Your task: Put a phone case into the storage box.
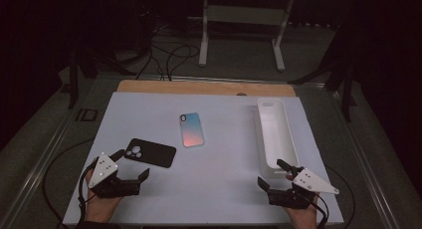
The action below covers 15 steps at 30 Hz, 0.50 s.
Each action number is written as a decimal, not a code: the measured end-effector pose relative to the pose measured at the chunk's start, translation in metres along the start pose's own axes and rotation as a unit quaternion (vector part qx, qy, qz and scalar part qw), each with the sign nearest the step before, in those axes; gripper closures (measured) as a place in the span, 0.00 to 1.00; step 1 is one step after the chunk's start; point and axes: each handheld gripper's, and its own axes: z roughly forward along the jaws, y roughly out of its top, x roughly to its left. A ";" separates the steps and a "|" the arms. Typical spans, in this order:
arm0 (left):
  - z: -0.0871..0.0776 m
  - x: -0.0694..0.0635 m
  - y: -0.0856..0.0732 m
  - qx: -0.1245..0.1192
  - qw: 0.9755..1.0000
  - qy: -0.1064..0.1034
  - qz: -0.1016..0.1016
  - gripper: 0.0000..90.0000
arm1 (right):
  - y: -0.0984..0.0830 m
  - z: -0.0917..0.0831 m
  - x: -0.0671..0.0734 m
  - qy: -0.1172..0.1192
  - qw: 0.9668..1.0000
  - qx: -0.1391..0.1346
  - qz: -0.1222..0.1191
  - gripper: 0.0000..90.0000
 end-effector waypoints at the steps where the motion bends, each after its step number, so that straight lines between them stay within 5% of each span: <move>1: 0.000 0.000 0.000 0.001 1.000 0.001 -0.001 0.00 | 0.000 0.000 0.000 0.000 1.000 0.000 0.000 0.11; 15: 0.003 -0.001 0.000 0.007 1.000 0.001 -0.003 0.00 | 0.001 -0.001 0.000 -0.011 1.000 0.006 0.003 0.11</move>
